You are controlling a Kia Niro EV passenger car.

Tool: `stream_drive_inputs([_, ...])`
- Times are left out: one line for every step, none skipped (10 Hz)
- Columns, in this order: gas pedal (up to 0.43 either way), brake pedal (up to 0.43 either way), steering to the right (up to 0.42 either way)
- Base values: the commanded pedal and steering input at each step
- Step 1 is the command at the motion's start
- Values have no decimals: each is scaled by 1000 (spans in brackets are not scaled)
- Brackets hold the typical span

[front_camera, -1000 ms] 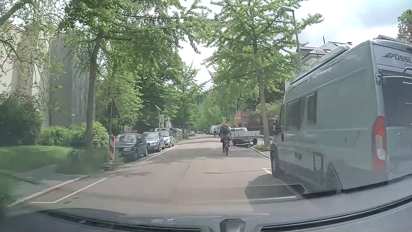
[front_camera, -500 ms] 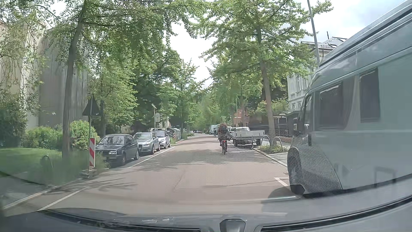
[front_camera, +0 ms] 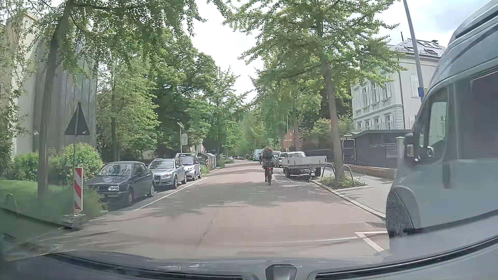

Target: Follow the waypoints while adhering to traffic rules and regulations

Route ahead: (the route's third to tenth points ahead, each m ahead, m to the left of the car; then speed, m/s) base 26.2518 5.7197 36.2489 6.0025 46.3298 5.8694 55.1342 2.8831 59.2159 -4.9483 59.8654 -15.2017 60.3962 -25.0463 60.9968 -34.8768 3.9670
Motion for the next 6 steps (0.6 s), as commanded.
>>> stream_drive_inputs([28,0,0])
stream_drive_inputs([28,0,-1])
stream_drive_inputs([28,0,-2])
stream_drive_inputs([28,0,-2])
stream_drive_inputs([28,0,-2])
stream_drive_inputs([28,0,-2])
